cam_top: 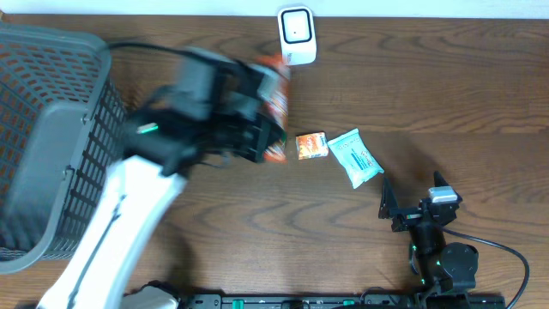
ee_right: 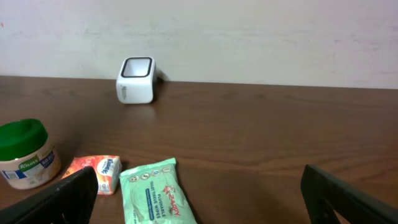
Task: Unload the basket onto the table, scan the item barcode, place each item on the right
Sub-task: 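Hold the red chocolate bar up under the scanner with left gripper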
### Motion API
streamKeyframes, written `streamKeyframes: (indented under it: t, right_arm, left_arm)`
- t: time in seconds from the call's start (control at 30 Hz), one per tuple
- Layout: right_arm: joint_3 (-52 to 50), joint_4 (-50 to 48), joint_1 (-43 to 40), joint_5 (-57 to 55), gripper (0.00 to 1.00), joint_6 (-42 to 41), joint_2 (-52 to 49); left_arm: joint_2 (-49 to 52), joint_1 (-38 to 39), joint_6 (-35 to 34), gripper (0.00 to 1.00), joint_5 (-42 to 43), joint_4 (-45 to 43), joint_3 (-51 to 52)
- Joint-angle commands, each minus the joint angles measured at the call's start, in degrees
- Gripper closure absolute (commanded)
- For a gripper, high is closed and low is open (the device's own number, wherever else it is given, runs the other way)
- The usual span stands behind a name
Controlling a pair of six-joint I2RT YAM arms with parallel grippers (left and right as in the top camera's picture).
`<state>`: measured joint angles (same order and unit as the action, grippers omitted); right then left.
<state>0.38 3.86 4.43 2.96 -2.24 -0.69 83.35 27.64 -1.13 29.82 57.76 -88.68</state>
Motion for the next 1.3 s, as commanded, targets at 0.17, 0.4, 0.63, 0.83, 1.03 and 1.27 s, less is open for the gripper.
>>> streamKeyframes:
  t: [0.17, 0.4, 0.63, 0.83, 1.03, 1.27]
  right_arm:
    - [-0.1, 0.2, -0.2, 0.0, 0.01, 0.6, 0.3]
    - [-0.1, 0.2, -0.2, 0.0, 0.01, 0.6, 0.3]
    - [-0.1, 0.2, -0.2, 0.0, 0.01, 0.6, 0.3]
    - [-0.1, 0.2, -0.2, 0.0, 0.01, 0.6, 0.3]
    - [-0.1, 0.2, -0.2, 0.0, 0.01, 0.6, 0.3]
    - [-0.1, 0.2, -0.2, 0.0, 0.01, 0.6, 0.3]
  left_arm:
    - [13.9, 9.2, -1.5, 0.93, -40.1, 4.6, 1.4]
    - [15.1, 13.3, -8.0, 0.93, -69.0, 4.5, 1.4]
    - [15.1, 12.9, -19.1, 0.93, -98.8, 0.8, 1.4]
    - [15.1, 12.3, -32.6, 0.93, -115.4, -0.4, 1.4]
    - [15.1, 12.3, -42.7, 0.93, -118.4, -0.5, 2.3]
    - [15.1, 11.4, -45.5, 0.93, -119.8, -2.4, 6.3]
